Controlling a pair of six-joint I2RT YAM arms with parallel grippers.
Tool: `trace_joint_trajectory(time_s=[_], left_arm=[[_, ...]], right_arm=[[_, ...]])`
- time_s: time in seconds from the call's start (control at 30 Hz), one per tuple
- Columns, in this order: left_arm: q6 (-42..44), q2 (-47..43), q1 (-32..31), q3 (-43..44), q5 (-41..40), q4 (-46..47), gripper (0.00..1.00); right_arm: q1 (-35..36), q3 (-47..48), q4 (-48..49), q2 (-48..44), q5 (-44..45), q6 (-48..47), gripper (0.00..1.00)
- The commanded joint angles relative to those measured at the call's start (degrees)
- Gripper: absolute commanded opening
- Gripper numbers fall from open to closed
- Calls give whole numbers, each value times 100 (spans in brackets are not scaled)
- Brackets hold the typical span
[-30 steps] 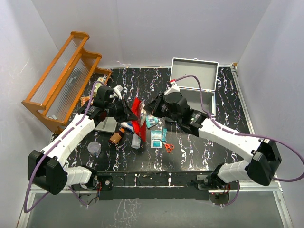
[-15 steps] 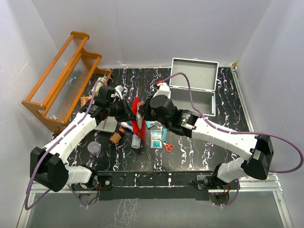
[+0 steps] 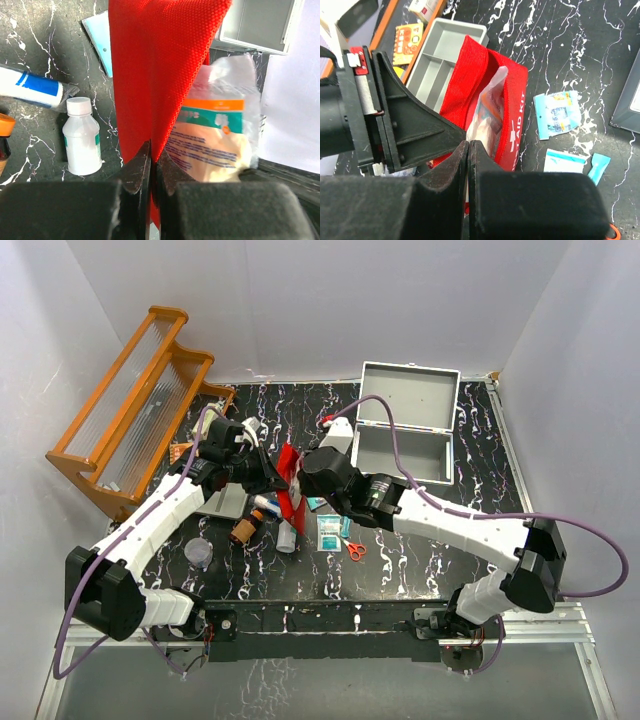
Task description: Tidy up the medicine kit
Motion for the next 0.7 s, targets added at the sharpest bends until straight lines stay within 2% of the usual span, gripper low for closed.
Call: trace_joint_trajectory(time_s=[0.0, 0.23, 0.47, 0.67], left_arm=[[154, -92, -19, 241, 112, -27, 0], [163, -83, -18, 294, 197, 48, 0], [197, -73, -18, 391, 256, 68, 0], [306, -91, -18, 378, 287, 22, 0]], right_arm=[[11, 158, 183, 36, -62, -212, 0], [24, 465, -251, 307, 90, -277, 0], [98, 309, -165, 405, 23, -523, 0], [89, 388, -155, 265, -246, -450, 19]])
